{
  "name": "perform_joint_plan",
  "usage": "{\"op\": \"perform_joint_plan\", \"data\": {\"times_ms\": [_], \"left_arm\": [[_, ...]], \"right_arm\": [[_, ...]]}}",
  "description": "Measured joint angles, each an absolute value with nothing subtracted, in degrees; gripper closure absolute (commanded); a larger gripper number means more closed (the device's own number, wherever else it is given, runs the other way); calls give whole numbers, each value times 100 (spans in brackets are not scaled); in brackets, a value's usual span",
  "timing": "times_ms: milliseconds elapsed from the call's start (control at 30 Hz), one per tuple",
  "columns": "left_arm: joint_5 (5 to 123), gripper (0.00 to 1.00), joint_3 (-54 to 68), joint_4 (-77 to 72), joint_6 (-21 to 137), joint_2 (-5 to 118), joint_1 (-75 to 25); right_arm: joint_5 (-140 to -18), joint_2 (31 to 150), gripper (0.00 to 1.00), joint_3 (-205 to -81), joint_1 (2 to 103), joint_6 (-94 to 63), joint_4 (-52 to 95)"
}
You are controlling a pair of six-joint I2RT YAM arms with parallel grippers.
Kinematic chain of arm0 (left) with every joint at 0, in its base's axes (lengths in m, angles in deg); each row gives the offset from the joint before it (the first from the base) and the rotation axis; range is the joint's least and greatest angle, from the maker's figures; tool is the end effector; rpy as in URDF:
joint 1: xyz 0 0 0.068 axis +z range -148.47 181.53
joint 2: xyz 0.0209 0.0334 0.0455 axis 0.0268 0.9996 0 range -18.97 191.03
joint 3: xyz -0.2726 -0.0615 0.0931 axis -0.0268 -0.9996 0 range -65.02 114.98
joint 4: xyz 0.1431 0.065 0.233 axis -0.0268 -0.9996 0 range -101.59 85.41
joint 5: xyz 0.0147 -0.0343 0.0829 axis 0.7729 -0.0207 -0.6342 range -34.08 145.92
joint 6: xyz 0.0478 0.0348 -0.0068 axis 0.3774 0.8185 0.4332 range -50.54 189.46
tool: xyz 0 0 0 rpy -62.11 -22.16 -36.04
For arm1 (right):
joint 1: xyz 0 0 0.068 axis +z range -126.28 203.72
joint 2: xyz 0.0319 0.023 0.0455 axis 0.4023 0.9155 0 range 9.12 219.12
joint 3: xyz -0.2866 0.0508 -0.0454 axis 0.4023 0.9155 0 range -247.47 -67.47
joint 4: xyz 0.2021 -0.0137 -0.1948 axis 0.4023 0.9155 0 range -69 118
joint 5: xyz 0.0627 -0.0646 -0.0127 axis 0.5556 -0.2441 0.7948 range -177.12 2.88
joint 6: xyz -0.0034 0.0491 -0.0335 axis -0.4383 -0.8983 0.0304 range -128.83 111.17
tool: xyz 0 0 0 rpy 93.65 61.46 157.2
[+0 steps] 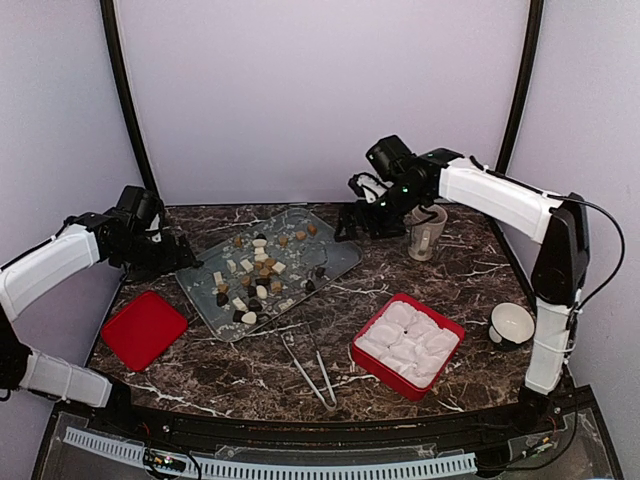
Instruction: Pack the chocolate
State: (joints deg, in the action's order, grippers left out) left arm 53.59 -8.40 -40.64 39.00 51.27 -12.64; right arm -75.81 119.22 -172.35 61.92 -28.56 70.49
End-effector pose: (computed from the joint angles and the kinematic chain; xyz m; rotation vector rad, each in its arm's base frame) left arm 0.2638 -0.0648 0.2891 -0.3665 2.4319 -0.2966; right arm 0.3531 0.2887 0.3227 -0.5031 2.5778 0.6318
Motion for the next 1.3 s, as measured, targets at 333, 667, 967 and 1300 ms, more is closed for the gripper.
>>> {"op": "perform_joint_plan", "data": {"times_ms": [333,667,967,1300], "left_arm": [[5058,1,-856,-4451,3948,4932,-1264],[4614,1,-1391,-4610,3444,4359,-1264],[4231,1,-1968,-4407,3363,3221,-1264],[4339,1,-2073,-4363,3367,3284,-1264]], "right_arm": [[-7579,13618,7,-18875,7278,-2946,8179],[-7581,14195,22,-19172,7813,-3129,8536],[-7647,14838,41,-19526,7969,-3350,8689],[-7671,15168,72,-19756,8008,-3523,8833]]}}
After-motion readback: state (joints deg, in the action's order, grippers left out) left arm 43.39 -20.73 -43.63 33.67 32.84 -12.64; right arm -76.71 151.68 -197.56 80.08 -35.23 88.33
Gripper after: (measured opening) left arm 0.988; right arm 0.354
